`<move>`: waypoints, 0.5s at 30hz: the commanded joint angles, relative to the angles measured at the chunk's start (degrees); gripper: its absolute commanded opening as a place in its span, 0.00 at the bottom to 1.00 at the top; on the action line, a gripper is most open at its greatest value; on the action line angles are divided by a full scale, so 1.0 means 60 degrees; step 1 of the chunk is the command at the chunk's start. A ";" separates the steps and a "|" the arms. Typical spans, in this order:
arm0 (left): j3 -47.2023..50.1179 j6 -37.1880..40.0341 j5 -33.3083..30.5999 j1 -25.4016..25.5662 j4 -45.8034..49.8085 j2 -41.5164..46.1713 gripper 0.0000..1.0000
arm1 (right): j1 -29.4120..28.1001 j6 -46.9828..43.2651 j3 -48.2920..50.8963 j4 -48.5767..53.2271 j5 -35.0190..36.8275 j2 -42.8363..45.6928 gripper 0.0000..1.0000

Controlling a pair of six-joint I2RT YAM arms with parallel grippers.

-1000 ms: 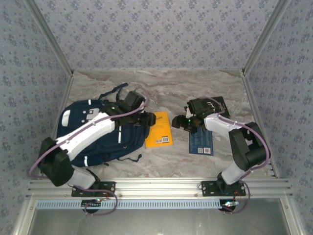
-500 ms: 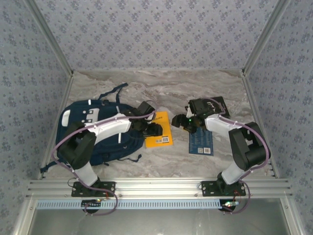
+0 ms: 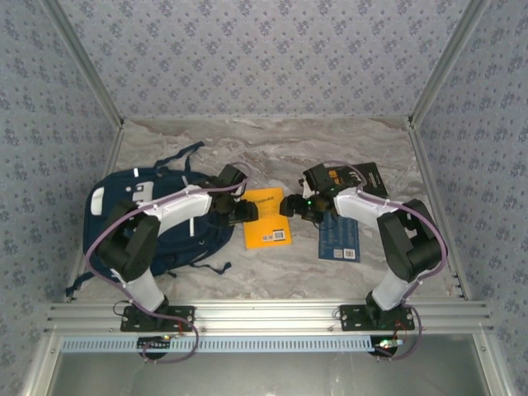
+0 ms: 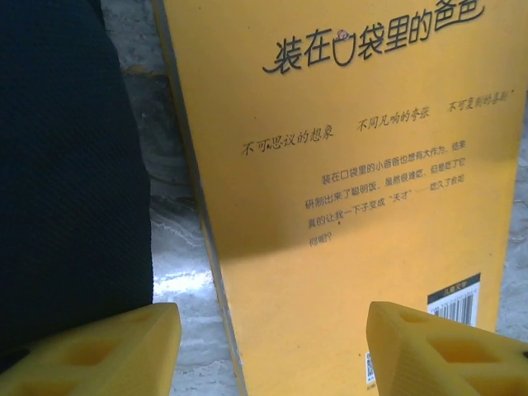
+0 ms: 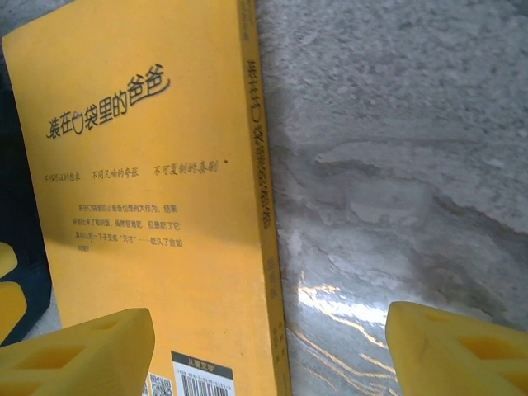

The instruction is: Pack books, pencil case, and school supplies into a backpack

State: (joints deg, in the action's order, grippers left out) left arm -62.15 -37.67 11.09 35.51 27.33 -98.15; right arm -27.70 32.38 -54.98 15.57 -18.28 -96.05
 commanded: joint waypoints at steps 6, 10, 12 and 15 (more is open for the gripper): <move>-0.0664 0.0029 -0.0210 0.0226 0.0300 -0.1148 0.62 | -0.0100 -0.0184 -0.0715 0.0452 -0.0151 -0.0857 0.79; -0.0772 -0.0053 -0.0253 0.0300 0.0332 -0.1528 0.62 | -0.0064 -0.0140 -0.0870 0.0053 -0.0847 -0.1198 0.77; -0.0774 -0.0032 -0.0320 0.0322 0.0337 -0.1635 0.60 | -0.0096 0.0054 -0.0771 -0.0449 -0.1399 -0.1249 0.76; -0.0633 -0.0100 -0.0258 0.0353 0.0174 -0.1716 0.58 | -0.0073 0.0490 -0.0636 -0.1111 -0.2027 -0.1411 0.73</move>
State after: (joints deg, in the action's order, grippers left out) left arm -67.59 -37.71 10.90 37.63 26.87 -105.56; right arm -27.73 32.84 -58.74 13.67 -24.03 -102.59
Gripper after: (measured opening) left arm 0.584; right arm 0.733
